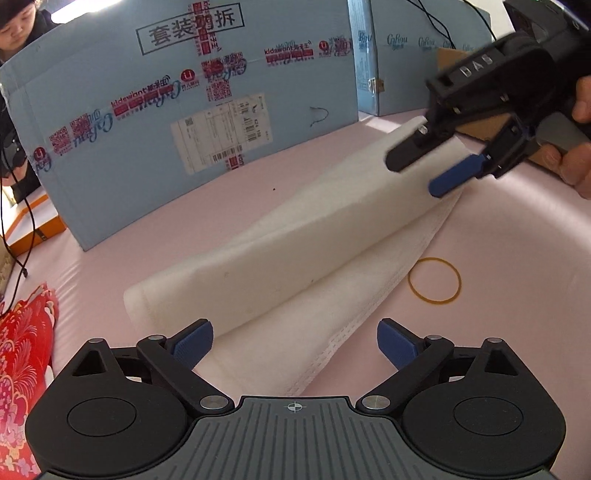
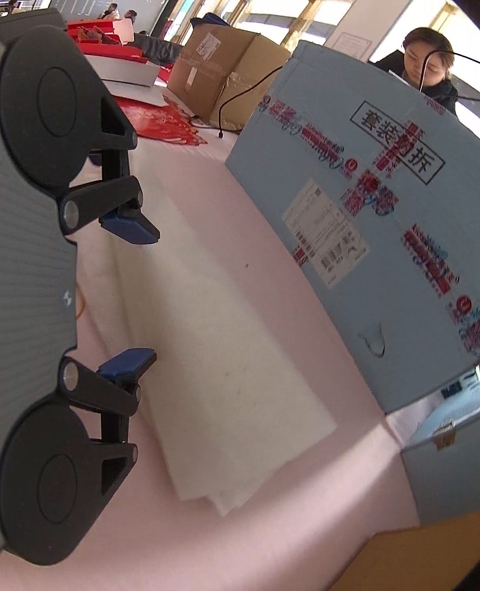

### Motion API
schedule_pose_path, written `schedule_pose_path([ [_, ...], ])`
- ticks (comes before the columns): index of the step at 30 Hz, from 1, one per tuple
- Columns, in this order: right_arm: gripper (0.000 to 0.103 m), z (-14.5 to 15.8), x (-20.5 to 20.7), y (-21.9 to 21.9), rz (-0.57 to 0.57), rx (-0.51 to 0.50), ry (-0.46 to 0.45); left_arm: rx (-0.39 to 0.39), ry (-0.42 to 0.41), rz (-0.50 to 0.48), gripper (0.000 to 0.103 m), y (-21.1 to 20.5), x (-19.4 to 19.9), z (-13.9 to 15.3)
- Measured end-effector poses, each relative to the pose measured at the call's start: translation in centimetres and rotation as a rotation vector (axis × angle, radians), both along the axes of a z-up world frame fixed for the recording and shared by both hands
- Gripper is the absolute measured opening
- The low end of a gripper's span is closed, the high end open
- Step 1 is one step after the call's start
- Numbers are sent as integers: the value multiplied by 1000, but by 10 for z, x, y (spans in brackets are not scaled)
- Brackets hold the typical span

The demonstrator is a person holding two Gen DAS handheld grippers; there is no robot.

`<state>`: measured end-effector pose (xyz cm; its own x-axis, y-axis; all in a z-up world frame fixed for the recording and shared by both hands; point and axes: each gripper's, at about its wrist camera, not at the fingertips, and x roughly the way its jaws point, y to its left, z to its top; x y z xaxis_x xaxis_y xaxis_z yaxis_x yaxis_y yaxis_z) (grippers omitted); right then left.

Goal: Fold shopping bag

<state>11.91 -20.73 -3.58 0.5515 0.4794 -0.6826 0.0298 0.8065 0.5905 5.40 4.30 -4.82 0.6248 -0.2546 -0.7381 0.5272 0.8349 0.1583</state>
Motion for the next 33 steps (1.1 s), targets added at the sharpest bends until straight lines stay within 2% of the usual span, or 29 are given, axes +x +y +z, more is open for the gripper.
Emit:
schedule_pose_path([
  [2,65,4,7,1,-41,26,-90,11,10,-5,87,-1,3,0],
  [4,65,14,9,5,-56,-5,-186,25,16,-11,79,-2,7,-2],
  [5,67,19,7,7,-54,-17,-217,21,22,-18,77,-2,9,-1],
  [8,70,29,1,4,-58,-9,-270,10,22,-29,63,-6,16,2],
  [10,70,32,-7,-5,-98,-7,-260,-17,33,-24,44,-9,23,4],
  [16,71,20,-29,-46,-206,51,-106,-144,51,36,13,-13,43,14],
  [21,71,0,-37,-47,-127,22,47,-234,21,165,10,-2,65,25],
  [26,66,-27,-34,-25,-98,42,145,-282,-22,243,10,12,87,43],
  [28,66,-33,-31,-18,-125,72,136,-285,-24,262,10,15,95,46],
  [33,69,-46,-18,-13,-210,166,104,-261,52,274,10,17,112,31],
])
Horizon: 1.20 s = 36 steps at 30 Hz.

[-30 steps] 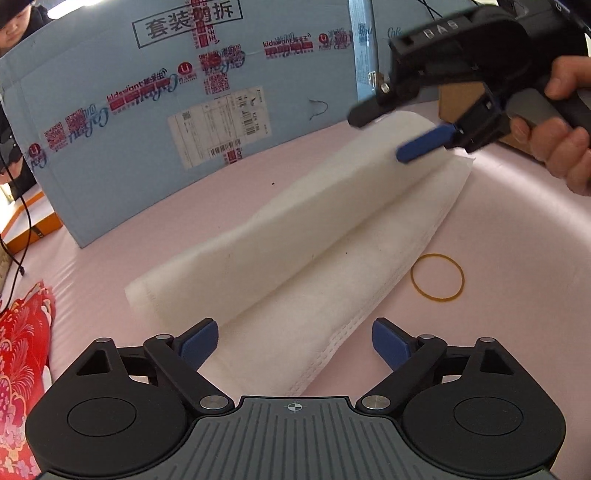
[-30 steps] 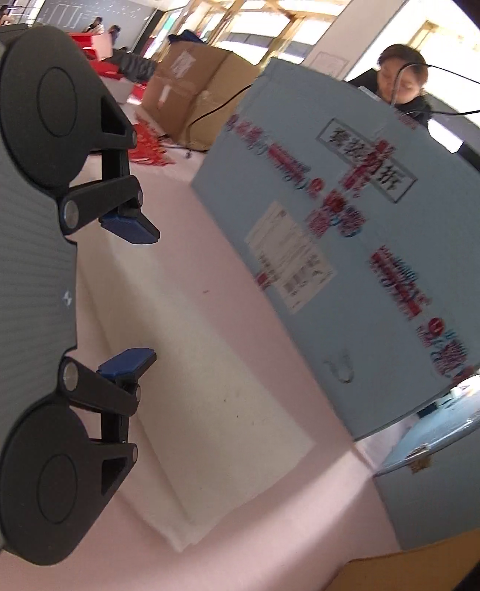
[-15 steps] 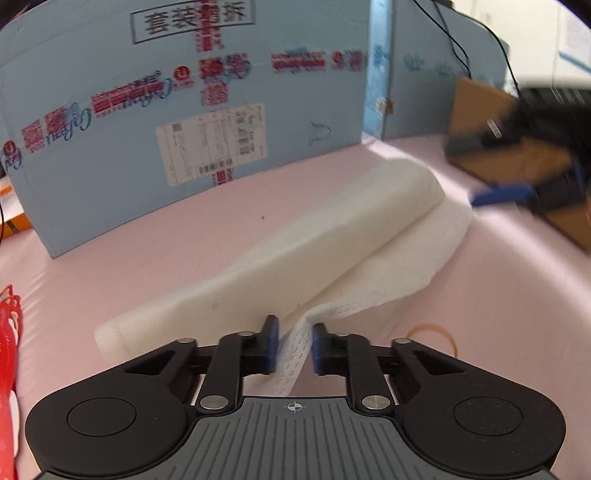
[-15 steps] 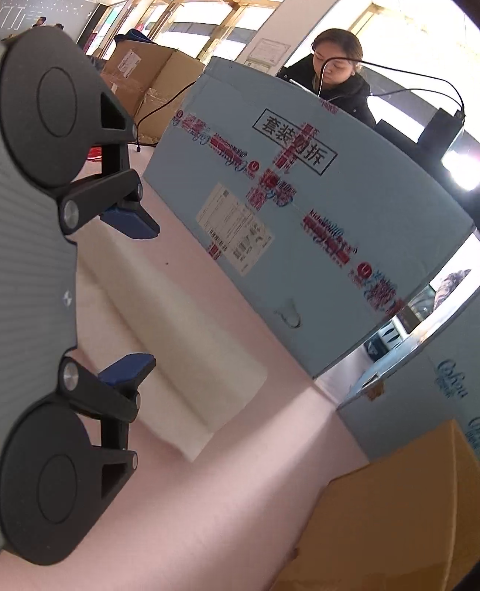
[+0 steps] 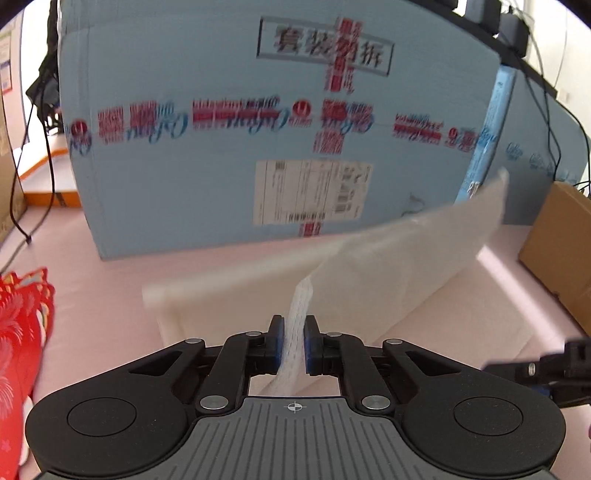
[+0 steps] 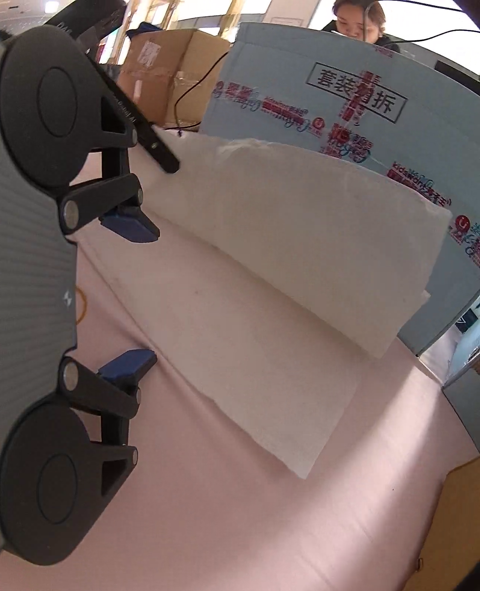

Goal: Fold shopping bag

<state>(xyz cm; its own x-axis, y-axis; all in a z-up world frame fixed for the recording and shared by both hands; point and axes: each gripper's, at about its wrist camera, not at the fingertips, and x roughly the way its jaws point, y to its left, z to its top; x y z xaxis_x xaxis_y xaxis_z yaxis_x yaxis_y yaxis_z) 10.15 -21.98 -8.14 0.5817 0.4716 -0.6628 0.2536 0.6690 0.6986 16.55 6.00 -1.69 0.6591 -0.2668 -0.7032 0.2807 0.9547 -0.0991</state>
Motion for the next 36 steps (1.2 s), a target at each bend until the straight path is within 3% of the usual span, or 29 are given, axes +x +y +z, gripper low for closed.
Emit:
schedule_pose_path([
  [4,75,-4,8,7,-32,34,-36,8,41,-8,10,-1,2,-14],
  [6,66,-3,10,15,-21,14,-58,1,55,-18,10,-1,4,-18],
  [8,43,-6,15,30,27,7,-42,-7,61,-31,10,-1,5,-21],
  [9,37,-9,17,39,54,-10,-34,-8,56,-29,10,0,4,-20],
  [11,5,-8,20,54,106,-69,-34,-10,38,-24,10,2,2,-16],
  [13,3,-5,22,62,138,-96,-47,-11,-4,-4,10,9,-3,-6],
  [19,2,44,8,66,230,-161,-237,-23,-167,93,10,38,-28,39],
  [23,2,83,-15,51,232,-212,-341,-17,-263,158,10,58,-52,67],
  [27,2,109,-44,16,203,-285,-385,22,-337,226,10,79,-85,87],
  [32,2,120,-58,-22,152,-387,-350,52,-325,311,10,108,-109,95],
  [36,2,122,-58,-49,111,-393,-308,63,-250,307,10,117,-119,84],
])
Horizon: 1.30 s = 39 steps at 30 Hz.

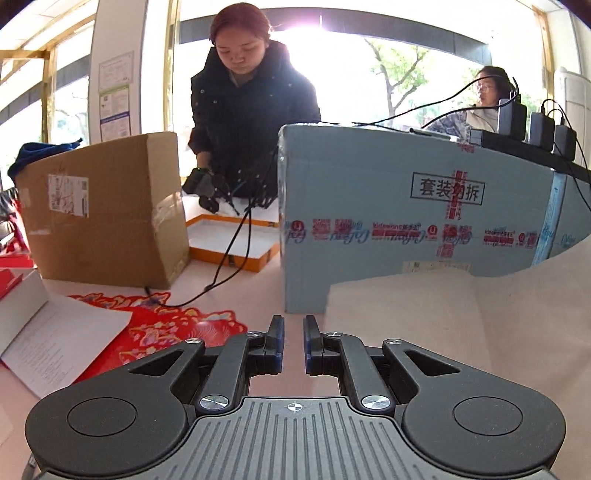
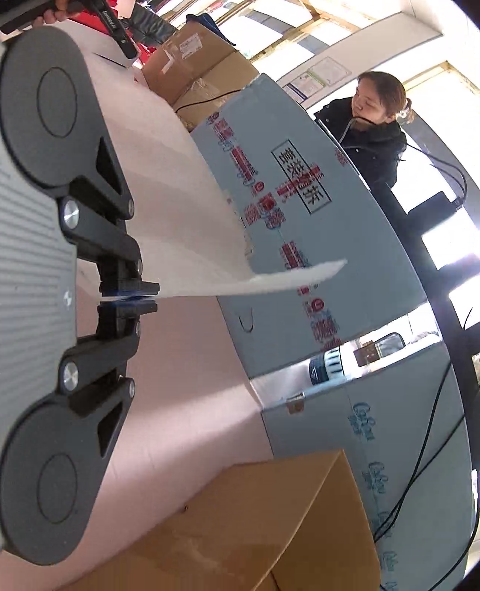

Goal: Fold shopping bag

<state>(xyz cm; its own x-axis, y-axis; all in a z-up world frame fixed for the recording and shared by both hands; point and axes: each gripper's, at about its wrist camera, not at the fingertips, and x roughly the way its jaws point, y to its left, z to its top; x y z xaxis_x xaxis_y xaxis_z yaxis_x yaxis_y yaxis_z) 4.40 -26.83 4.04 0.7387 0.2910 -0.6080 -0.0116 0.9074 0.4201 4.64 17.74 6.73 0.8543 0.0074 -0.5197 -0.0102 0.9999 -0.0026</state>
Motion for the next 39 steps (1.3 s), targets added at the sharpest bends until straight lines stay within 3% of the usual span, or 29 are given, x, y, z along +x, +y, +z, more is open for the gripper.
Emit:
schedule_pose_path([
  [3,2,-5,5,-18,-53,-45,39,-21,95,-14,10,3,-4,-24],
  [6,9,-21,8,-26,-91,9,105,-219,180,23,14,14,-5,-48],
  [8,19,-30,4,-26,-99,35,135,-352,217,14,25,16,-10,-59],
  [9,23,-35,-1,-25,-99,39,147,-369,230,-9,33,13,-13,-63],
  [11,37,-43,-14,-23,-104,45,184,-352,262,-42,50,0,-19,-69],
  [13,40,-49,-28,-17,-99,40,225,-339,304,-70,66,-13,-26,-78],
  [17,44,-57,-55,3,-72,-2,301,-291,400,-64,67,-37,-32,-99],
  [20,44,-61,-70,18,-49,-39,354,-212,422,-49,67,-55,-39,-108],
  [22,44,-63,-77,24,-42,-46,378,-86,417,-76,66,-75,-45,-109],
  [24,44,-67,-86,31,-29,-23,411,-37,402,-79,60,-83,-50,-112],
  [26,45,-72,-91,38,-24,11,442,-37,387,-81,46,-84,-52,-110],
  [28,52,-74,-95,48,-25,3,429,-45,370,-78,23,-81,-54,-109],
  [33,60,-75,-87,63,-4,1,402,-29,345,-81,15,-81,-57,-110],
  [36,59,-78,-82,73,16,-9,369,-20,326,-78,11,-87,-57,-112],
  [37,48,-79,-81,77,22,-9,355,-21,324,-74,3,-87,-57,-111],
  [38,27,-80,-79,80,31,-9,346,-21,322,-69,0,-86,-57,-110],
  [39,16,-80,-78,82,46,-7,339,-30,323,-65,0,-83,-56,-109],
])
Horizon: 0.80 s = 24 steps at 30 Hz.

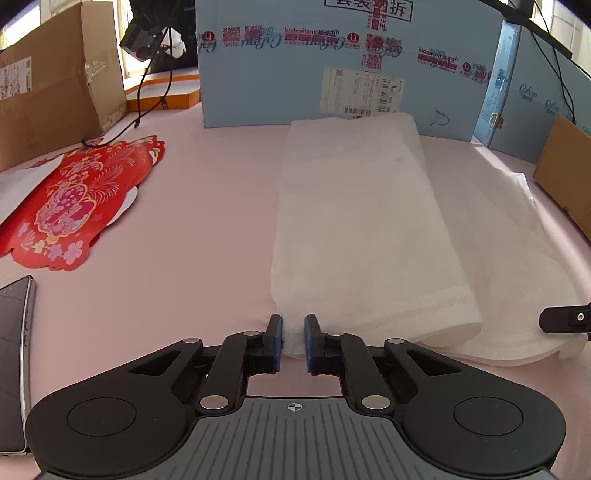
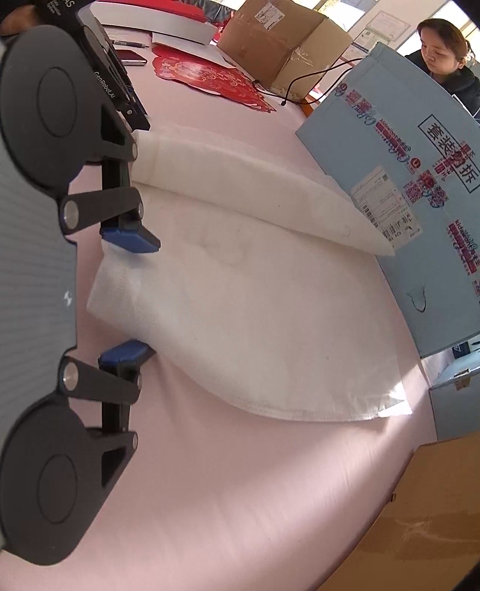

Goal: Fold shopping bag

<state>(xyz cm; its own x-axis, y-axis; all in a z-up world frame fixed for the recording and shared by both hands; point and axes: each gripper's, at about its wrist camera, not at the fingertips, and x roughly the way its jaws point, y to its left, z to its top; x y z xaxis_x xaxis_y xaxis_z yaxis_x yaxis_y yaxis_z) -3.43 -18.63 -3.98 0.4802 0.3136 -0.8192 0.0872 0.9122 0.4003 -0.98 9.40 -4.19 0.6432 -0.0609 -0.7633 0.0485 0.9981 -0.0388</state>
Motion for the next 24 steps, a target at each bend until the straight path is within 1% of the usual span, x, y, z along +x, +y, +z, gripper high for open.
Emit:
schedule_pose_path([
  [1,9,0,1,2,12,2,-10,6,-7,11,0,3,-1,2],
  [3,5,7,-2,0,16,-28,-66,23,-26,45,0,13,-2,6],
  [5,4,17,-6,-7,3,-75,-126,48,-52,89,0,26,-3,13],
  [7,4,27,-7,-17,-25,-107,-157,80,-80,134,0,41,-4,20],
  [10,4,43,-7,-40,-79,-165,-196,103,-90,182,0,62,-5,28],
  [14,4,53,-7,-61,-95,-176,-205,122,-42,128,0,60,-10,24],
  [18,4,47,-8,-64,-103,-205,-175,130,29,59,0,45,-20,11],
  [20,4,43,-11,-66,-116,-209,-155,152,44,52,0,40,-26,9],
  [21,4,41,-12,-67,-123,-211,-143,165,37,65,1,40,-27,11],
  [22,5,39,-13,-67,-130,-208,-129,178,30,79,10,40,-27,13],
  [23,9,37,-14,-69,-138,-201,-116,183,-5,95,16,40,-27,18],
  [24,10,36,-15,-70,-145,-190,-107,186,-41,110,32,40,-26,23],
])
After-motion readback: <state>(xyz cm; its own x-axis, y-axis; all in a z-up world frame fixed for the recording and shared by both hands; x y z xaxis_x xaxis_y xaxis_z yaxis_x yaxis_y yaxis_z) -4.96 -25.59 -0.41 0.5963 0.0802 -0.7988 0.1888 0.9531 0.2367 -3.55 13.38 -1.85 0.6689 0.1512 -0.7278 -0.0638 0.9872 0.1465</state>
